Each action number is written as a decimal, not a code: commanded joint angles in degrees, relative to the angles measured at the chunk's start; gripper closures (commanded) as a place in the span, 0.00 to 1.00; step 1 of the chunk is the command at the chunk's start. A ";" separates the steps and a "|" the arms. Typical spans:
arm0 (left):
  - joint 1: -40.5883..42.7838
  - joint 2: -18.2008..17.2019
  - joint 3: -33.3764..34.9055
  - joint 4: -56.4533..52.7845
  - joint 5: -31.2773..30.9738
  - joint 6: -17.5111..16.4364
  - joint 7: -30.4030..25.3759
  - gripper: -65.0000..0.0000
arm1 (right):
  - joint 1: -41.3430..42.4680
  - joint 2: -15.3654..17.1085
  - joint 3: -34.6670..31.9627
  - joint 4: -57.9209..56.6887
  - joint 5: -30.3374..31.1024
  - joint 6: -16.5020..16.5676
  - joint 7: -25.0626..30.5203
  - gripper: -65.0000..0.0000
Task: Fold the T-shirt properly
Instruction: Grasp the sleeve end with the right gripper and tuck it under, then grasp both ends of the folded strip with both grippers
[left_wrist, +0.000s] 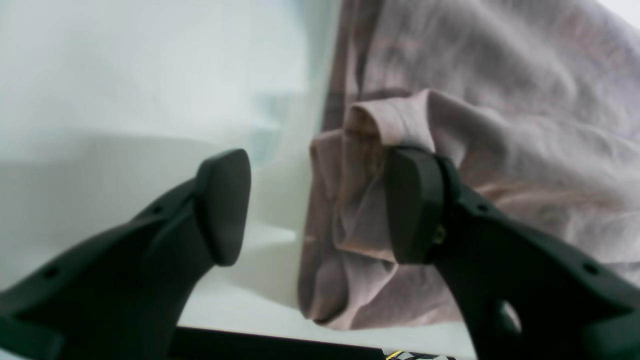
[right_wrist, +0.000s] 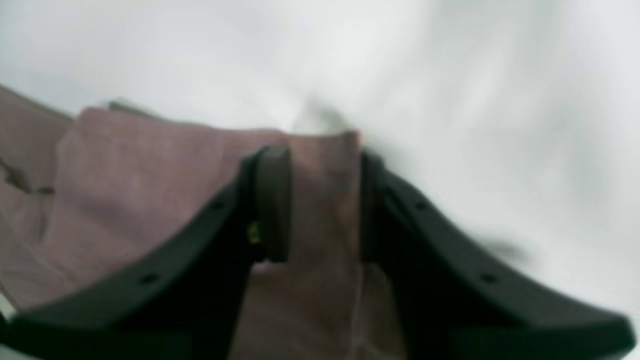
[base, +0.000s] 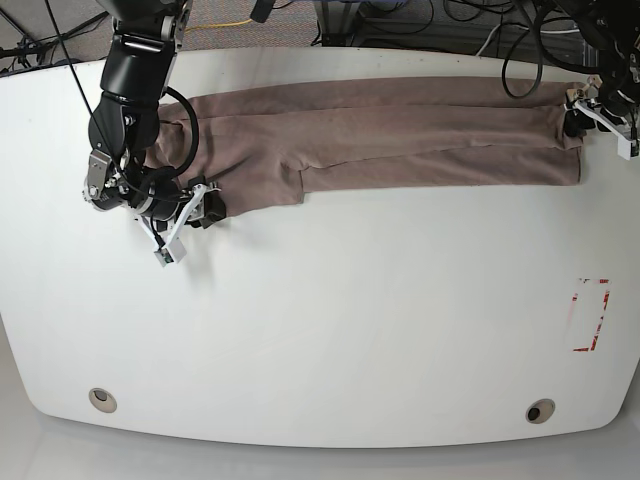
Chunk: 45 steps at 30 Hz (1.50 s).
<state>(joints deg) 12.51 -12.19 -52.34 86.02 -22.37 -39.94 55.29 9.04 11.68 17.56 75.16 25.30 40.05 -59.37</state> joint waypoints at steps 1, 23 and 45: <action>-0.16 -1.22 -0.28 0.80 -0.79 -0.06 -0.91 0.40 | -0.47 -0.30 0.06 2.34 -0.11 -0.05 -0.19 0.79; 0.10 -1.31 -0.19 0.80 -0.79 -0.06 -0.91 0.40 | -15.32 -1.35 7.98 33.90 7.80 -0.05 -8.54 1.00; -2.10 -1.31 -0.37 1.23 1.32 -0.06 -0.21 0.39 | -24.38 -0.91 23.62 35.31 11.40 -0.05 -8.71 0.28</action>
<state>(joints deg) 10.87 -12.23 -52.34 86.06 -20.01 -39.94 56.07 -15.25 10.59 41.06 105.71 34.54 39.83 -69.52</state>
